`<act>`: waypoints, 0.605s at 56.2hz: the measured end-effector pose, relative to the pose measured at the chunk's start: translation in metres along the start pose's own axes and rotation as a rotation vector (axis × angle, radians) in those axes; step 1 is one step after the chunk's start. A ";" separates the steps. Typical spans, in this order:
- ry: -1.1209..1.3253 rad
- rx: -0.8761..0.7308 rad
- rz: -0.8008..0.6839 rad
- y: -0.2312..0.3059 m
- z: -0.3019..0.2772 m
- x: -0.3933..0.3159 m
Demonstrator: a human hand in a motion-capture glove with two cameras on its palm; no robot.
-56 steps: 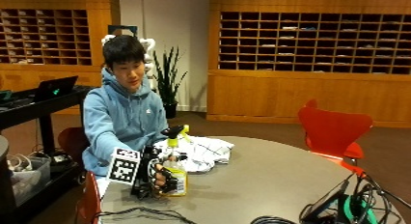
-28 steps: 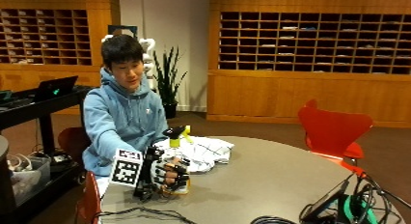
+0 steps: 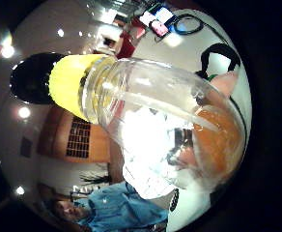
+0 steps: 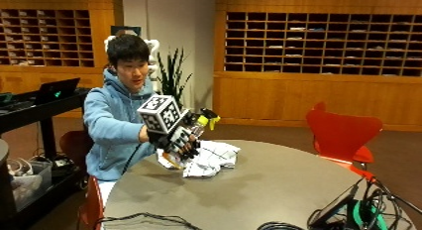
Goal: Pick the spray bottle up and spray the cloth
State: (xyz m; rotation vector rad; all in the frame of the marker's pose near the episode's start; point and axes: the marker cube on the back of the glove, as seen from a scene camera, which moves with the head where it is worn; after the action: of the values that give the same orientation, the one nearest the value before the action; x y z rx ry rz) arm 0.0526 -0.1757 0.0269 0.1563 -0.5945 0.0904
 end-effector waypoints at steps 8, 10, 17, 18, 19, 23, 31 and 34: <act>0.288 -0.152 -0.032 -0.008 -0.026 -0.033; 0.369 -0.183 -0.030 -0.007 -0.027 -0.043; 0.648 -0.282 -0.011 -0.010 -0.032 -0.070; 0.679 -0.292 -0.010 -0.010 -0.032 -0.073; 0.705 -0.301 -0.009 -0.011 -0.032 -0.076; 0.777 -0.333 -0.002 -0.011 -0.031 -0.085; 0.901 -0.381 0.003 -0.009 -0.019 -0.095; 0.924 -0.398 0.012 -0.010 -0.014 -0.093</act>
State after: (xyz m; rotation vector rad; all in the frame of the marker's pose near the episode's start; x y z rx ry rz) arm -0.0151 -0.1872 -0.0384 -0.2727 0.3151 0.0454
